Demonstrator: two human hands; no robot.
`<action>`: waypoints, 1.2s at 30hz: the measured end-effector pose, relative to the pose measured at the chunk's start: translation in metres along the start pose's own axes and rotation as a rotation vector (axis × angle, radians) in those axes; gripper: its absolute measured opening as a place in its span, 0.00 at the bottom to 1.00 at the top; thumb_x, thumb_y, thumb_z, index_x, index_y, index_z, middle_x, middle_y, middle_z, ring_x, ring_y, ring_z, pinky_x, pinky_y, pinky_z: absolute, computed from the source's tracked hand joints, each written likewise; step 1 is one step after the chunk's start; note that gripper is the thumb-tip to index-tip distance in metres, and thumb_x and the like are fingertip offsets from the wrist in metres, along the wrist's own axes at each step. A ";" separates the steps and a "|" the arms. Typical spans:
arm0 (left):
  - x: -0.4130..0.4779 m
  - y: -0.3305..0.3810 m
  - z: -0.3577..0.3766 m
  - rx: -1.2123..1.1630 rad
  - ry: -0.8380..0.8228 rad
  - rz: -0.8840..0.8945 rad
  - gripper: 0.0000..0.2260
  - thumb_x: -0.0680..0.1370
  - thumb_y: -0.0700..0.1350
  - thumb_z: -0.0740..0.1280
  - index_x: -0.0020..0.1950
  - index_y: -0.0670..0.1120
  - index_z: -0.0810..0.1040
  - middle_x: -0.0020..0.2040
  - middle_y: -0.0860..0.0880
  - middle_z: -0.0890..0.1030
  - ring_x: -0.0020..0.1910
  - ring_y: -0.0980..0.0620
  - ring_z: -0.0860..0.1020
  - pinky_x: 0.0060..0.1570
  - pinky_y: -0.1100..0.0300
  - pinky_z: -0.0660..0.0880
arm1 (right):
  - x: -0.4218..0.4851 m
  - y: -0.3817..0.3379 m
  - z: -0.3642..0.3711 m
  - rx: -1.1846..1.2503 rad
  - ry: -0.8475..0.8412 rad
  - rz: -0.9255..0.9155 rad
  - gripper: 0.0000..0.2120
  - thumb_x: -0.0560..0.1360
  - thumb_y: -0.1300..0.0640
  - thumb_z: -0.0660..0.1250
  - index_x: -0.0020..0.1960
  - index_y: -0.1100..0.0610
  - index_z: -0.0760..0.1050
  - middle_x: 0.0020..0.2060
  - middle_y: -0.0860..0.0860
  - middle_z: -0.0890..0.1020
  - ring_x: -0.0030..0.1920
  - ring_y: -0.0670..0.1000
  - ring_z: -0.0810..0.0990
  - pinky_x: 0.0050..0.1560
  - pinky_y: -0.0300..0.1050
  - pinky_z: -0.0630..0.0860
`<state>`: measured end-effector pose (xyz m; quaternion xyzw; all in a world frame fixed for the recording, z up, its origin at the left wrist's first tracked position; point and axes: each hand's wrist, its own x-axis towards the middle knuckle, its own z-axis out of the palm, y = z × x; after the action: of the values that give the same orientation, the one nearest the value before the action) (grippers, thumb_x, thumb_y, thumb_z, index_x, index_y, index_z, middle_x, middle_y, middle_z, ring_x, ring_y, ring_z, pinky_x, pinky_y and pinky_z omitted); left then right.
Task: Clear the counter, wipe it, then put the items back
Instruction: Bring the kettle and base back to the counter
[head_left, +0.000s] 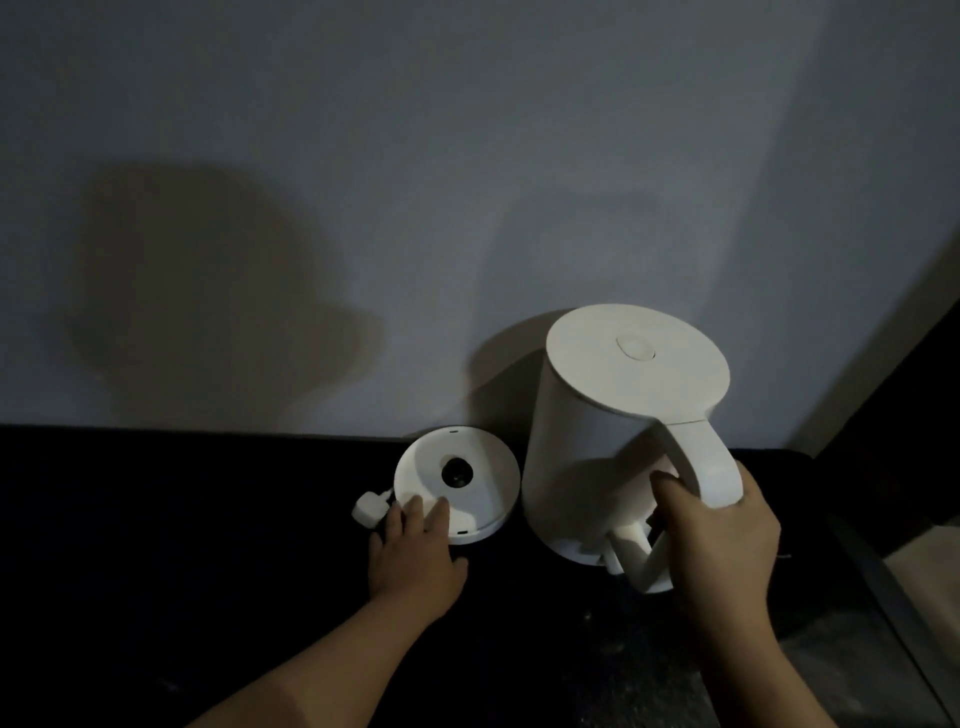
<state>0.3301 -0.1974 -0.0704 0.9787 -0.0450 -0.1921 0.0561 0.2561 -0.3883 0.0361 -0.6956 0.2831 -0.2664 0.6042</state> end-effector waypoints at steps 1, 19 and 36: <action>0.002 -0.004 -0.001 0.010 0.007 0.031 0.33 0.79 0.57 0.58 0.78 0.53 0.44 0.79 0.47 0.44 0.77 0.44 0.42 0.74 0.48 0.49 | 0.000 0.000 0.000 0.003 0.003 -0.001 0.09 0.69 0.66 0.66 0.35 0.55 0.71 0.31 0.54 0.76 0.35 0.56 0.74 0.39 0.49 0.72; -0.011 -0.011 -0.030 -0.156 -0.204 0.205 0.36 0.76 0.54 0.65 0.78 0.52 0.48 0.78 0.51 0.40 0.77 0.48 0.46 0.75 0.50 0.52 | -0.012 -0.017 0.001 0.088 -0.030 0.103 0.11 0.70 0.66 0.68 0.39 0.50 0.74 0.38 0.51 0.78 0.41 0.53 0.75 0.44 0.50 0.70; -0.031 -0.003 -0.148 -1.709 0.015 0.050 0.18 0.82 0.50 0.56 0.70 0.47 0.68 0.67 0.48 0.71 0.70 0.47 0.67 0.66 0.48 0.64 | -0.022 -0.067 0.038 0.146 -0.161 0.005 0.09 0.69 0.71 0.66 0.37 0.58 0.72 0.32 0.55 0.73 0.34 0.53 0.69 0.34 0.46 0.65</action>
<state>0.3581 -0.1772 0.0769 0.6001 0.0943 -0.1525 0.7796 0.2722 -0.3393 0.0966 -0.6680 0.2151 -0.2283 0.6748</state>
